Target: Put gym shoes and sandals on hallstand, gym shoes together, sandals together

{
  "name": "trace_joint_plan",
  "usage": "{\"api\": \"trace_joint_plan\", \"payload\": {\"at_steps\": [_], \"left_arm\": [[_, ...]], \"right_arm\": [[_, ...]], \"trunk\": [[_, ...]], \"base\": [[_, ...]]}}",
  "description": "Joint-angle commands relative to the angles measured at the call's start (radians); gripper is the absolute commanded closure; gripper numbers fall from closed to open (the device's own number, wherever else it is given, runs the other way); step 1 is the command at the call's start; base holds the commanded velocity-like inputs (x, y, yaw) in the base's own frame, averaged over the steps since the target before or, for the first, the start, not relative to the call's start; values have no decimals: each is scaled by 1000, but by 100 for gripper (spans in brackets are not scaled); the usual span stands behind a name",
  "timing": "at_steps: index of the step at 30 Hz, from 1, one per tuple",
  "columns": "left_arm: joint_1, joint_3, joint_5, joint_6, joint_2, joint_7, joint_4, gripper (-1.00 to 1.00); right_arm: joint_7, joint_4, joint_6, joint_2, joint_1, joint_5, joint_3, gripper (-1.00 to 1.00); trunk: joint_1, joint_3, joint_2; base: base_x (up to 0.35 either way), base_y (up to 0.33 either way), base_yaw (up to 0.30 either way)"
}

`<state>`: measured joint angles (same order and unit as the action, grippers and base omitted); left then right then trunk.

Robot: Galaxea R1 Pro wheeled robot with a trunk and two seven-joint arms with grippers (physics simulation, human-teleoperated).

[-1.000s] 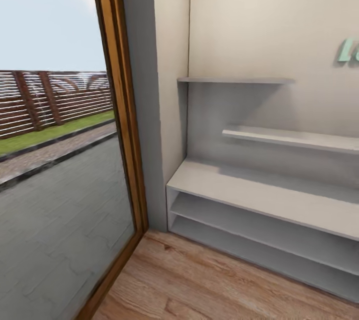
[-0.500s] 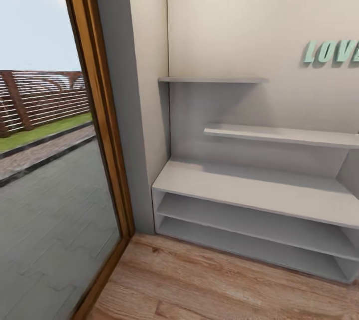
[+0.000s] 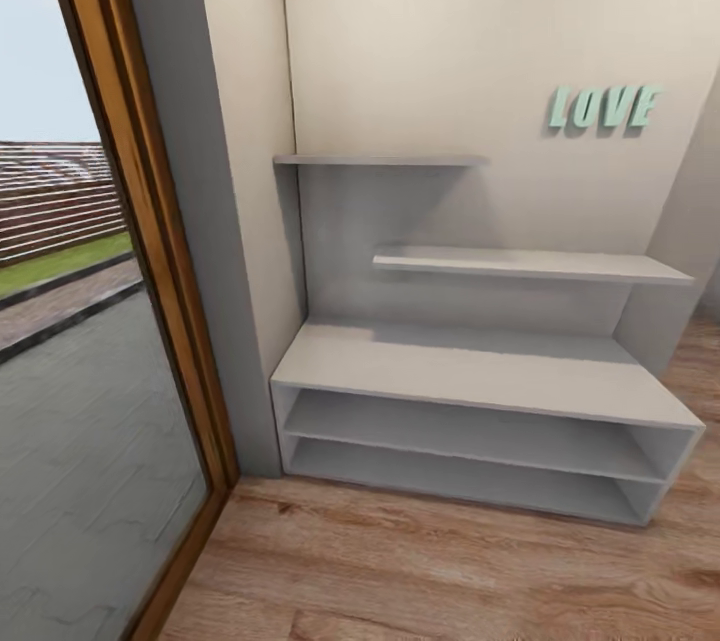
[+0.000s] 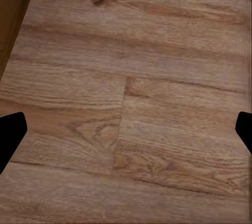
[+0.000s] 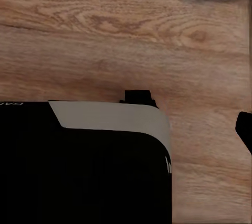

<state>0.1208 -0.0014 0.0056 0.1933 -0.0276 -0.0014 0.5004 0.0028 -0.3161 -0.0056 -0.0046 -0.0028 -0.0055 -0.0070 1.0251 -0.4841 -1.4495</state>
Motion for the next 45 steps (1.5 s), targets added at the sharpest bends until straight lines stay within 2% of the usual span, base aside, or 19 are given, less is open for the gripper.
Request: {"api": "trace_joint_plan", "payload": {"at_steps": [1,39,45], "left_arm": [[0,0,1,3,0,0,0,-100],[0,0,1,4,0,0,0,-100],[0,0,1,3,0,0,0,-100]], "right_arm": [[0,0,-1,0,0,-1,-1,-100],[0,-1,-1,0,0,-1,-1,-100],[0,-1,-1,0,0,-1,-1,-100]], "trunk": [[0,-1,0],[0,-1,0],[0,-1,0]], "base": [[0,0,-256],[0,0,-256],[0,117,-255]]}}
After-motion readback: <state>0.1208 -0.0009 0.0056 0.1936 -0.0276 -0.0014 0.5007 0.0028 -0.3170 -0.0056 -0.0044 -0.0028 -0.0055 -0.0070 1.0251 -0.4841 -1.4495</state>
